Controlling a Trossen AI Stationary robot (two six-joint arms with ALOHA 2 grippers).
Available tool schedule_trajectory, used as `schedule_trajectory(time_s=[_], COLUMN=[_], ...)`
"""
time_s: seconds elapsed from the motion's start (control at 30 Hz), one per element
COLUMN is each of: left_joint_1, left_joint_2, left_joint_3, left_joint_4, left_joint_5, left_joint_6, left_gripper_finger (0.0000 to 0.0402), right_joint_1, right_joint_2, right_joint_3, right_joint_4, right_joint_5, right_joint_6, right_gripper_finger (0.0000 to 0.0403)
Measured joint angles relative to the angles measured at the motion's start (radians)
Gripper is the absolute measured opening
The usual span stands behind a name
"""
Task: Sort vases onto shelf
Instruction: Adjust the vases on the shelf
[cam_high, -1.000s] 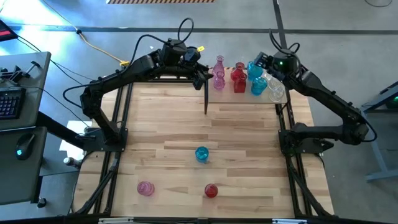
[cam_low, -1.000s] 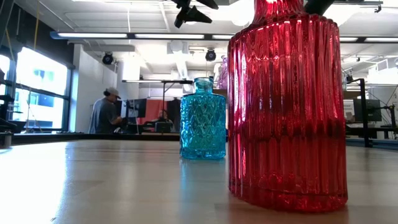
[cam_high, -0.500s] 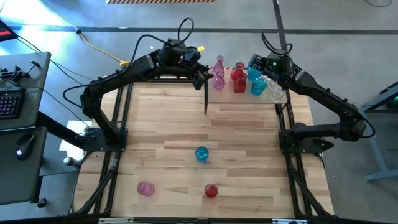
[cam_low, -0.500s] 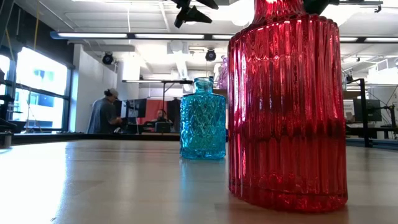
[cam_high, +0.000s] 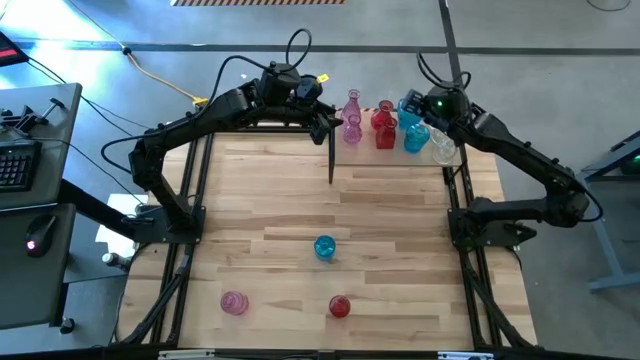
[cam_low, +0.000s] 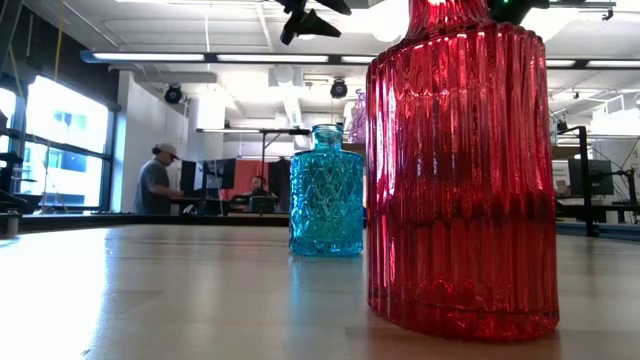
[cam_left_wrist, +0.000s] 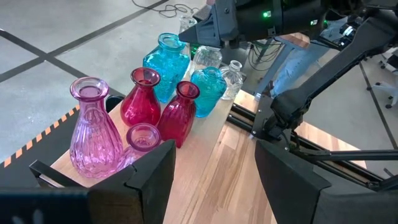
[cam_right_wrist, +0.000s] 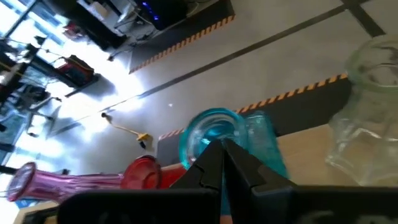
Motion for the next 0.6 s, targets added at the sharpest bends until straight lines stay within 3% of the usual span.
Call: schedule_trajectory(time_s=[0.6], left_joint_1=[0.000], left_joint_2=[0.000], left_joint_3=[0.000], left_joint_4=[0.000], left_joint_5=[0.000], left_joint_6=[0.000], left_gripper_finger=[0.0211], right_joint_1=[0.005], right_joint_2=[0.000], right_joint_3=[0.000], right_joint_4=[0.015], right_joint_5=[0.009], right_joint_6=[0.009], right_gripper_finger=[0.0000])
